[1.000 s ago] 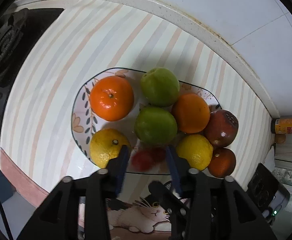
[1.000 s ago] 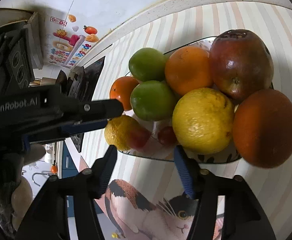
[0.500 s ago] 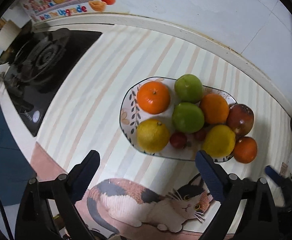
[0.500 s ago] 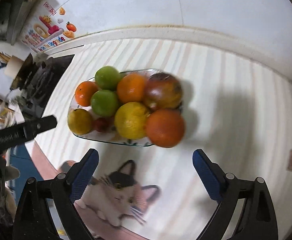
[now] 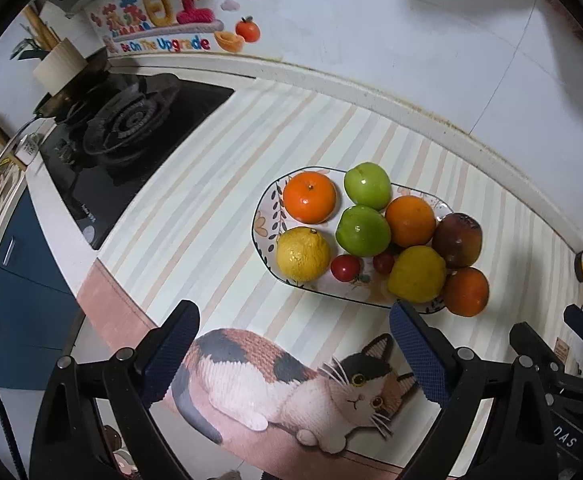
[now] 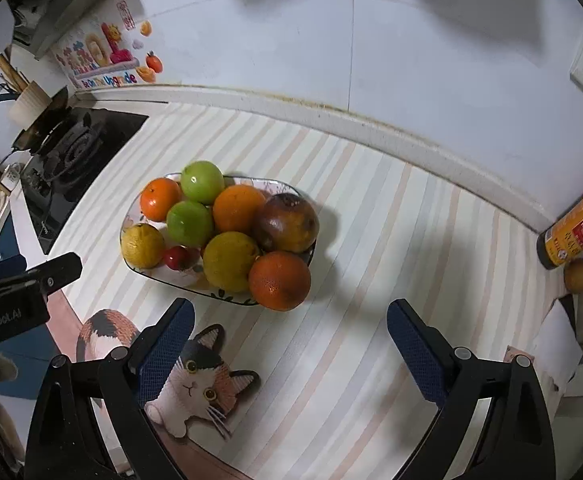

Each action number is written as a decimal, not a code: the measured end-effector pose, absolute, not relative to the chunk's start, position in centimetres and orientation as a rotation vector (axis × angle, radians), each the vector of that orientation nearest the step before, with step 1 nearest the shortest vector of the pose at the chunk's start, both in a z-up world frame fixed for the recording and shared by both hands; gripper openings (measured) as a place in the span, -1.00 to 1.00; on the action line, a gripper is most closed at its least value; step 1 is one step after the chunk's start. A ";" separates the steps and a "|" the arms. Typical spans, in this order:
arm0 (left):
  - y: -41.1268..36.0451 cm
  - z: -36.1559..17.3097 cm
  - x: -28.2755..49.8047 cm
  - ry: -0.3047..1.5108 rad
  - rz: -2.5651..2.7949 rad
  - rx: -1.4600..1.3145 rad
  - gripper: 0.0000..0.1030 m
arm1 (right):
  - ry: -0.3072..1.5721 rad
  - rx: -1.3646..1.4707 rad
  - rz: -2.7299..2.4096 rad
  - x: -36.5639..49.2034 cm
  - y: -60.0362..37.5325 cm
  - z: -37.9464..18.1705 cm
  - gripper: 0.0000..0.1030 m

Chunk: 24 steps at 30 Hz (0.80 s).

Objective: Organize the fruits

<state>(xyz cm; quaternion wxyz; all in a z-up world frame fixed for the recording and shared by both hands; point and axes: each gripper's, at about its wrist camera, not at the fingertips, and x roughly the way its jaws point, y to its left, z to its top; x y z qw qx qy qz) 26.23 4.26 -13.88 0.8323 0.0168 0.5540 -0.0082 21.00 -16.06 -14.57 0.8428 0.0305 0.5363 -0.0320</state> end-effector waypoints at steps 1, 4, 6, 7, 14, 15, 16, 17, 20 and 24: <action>4.3 -13.5 25.8 1.163 -0.011 0.034 0.89 | 1.128 0.064 -0.063 20.8 -16.1 -14.2 0.92; 4.4 -12.3 24.2 1.133 -0.002 0.029 0.89 | 1.112 0.062 -0.050 19.6 -16.0 -12.7 0.92; 4.4 -11.3 23.0 1.107 0.002 0.025 0.89 | 1.095 0.059 -0.042 18.5 -15.9 -11.5 0.92; 4.4 -10.7 22.3 1.092 0.005 0.021 0.89 | 1.087 0.057 -0.040 18.0 -15.8 -10.9 0.92; 4.7 -6.7 17.0 1.004 -0.021 0.004 0.89 | 1.002 0.063 -0.039 12.2 -15.8 -5.3 0.92; 4.8 -5.9 15.9 0.990 -0.028 0.000 0.89 | 0.989 0.061 -0.043 11.0 -15.8 -4.4 0.92; 4.9 -5.3 15.3 0.979 -0.033 0.001 0.89 | 0.980 0.066 -0.039 10.1 -15.7 -3.6 0.92; 5.0 -4.7 14.5 0.968 -0.036 0.000 0.89 | 0.969 0.067 -0.039 9.1 -15.7 -2.9 0.92; 5.2 -2.7 11.9 0.931 -0.042 0.021 0.89 | 0.932 0.058 -0.039 6.0 -15.3 -0.5 0.93; 5.8 0.0 8.0 0.880 -0.063 0.011 0.89 | 0.896 0.077 -0.037 1.8 -14.7 2.6 0.93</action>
